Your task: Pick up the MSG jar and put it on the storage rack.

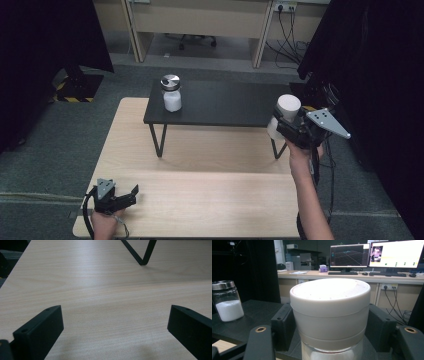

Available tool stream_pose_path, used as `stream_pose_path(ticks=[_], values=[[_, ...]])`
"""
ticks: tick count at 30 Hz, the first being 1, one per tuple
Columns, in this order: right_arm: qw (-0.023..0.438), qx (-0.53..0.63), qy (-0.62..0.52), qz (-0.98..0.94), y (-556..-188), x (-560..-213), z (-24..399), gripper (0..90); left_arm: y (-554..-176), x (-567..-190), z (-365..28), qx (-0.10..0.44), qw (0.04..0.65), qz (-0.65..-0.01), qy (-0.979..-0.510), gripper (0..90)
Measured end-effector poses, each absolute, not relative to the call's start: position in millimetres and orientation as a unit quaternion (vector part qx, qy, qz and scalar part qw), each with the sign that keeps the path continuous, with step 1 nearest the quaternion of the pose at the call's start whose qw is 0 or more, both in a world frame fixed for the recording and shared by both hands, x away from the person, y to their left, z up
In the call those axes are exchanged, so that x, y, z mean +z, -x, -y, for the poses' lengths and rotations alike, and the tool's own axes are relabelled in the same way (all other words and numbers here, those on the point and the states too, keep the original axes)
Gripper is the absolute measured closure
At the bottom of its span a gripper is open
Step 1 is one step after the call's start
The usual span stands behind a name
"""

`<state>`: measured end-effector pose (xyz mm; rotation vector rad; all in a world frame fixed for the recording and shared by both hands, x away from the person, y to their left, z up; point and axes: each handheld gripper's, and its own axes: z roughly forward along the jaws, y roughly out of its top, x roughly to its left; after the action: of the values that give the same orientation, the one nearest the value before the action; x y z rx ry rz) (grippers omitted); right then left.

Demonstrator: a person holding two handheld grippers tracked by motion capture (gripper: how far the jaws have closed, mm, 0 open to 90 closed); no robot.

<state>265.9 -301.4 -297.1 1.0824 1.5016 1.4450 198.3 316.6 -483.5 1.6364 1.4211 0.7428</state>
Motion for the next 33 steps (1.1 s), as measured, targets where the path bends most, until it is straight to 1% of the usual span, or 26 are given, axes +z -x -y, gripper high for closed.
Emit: stream_pose_path(ticks=[18, 33], values=[[0.39, 0.563, -0.425, -0.592, -285.6, -294.9, 298.0, 33.6, -197.3, -484.6, -316.9, 0.296, 0.416, -0.566, -0.647, 0.0], [0.384, 0.569, -0.438, -0.581, -308.2, -296.9, 295.5, 33.5, -197.2, -484.7, -318.4, 0.295, 0.419, -0.563, -0.648, 0.0]])
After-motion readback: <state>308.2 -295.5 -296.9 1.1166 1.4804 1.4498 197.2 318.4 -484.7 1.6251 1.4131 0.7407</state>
